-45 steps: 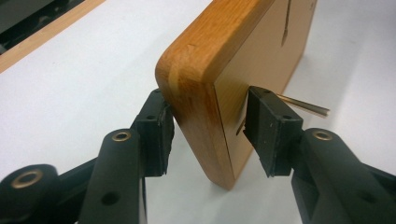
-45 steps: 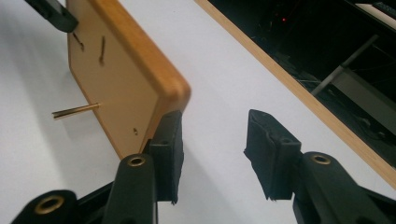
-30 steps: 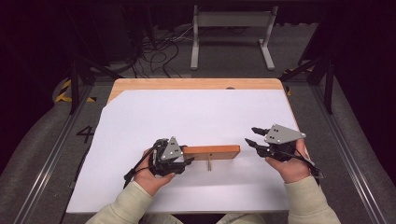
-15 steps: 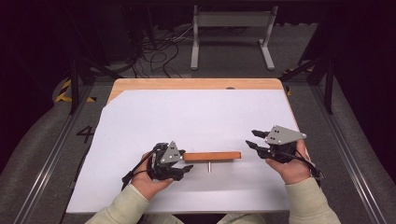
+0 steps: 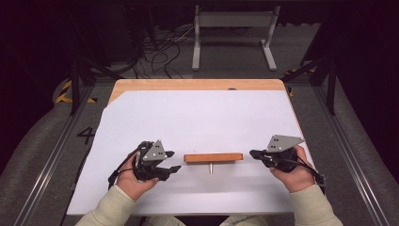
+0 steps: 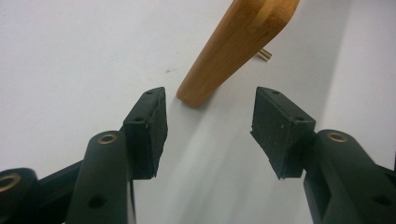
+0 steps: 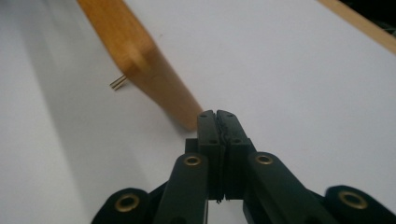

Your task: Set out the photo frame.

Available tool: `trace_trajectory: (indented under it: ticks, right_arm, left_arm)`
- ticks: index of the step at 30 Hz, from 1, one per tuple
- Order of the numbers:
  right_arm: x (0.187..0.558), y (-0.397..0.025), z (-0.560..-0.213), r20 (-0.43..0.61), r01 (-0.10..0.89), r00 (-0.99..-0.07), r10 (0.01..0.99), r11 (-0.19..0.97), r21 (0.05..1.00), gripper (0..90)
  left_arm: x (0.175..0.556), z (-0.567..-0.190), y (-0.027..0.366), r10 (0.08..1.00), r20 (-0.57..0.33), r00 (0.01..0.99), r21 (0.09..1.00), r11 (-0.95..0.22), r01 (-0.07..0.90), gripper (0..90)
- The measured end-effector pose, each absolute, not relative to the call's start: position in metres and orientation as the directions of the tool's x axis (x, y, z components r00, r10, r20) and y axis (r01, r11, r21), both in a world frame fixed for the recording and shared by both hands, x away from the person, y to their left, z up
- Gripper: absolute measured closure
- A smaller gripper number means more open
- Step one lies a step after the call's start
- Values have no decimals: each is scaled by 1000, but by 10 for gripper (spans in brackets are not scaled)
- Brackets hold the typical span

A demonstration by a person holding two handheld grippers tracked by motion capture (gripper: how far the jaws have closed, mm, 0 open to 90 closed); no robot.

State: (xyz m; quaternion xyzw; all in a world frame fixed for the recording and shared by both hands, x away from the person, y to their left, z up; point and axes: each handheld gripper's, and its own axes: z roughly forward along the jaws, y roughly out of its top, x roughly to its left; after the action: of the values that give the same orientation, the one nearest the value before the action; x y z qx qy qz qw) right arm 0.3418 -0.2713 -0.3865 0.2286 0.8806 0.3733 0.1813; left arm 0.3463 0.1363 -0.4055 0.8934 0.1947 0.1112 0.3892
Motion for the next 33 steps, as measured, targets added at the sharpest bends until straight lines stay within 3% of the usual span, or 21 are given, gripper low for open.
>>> trace_trajectory:
  ticks: [15, 33]
  right_arm:
    - [345, -255, -408, -73, 298, -886, 458, 683, 667, 899]
    - [358, -239, -436, -73, 322, -868, 491, 668, 671, 900]
  left_arm:
    - [365, -409, 154, 514, 6, 858, 745, -574, 339, 405]
    - [375, -417, 157, 549, -34, 835, 722, -564, 400, 487]
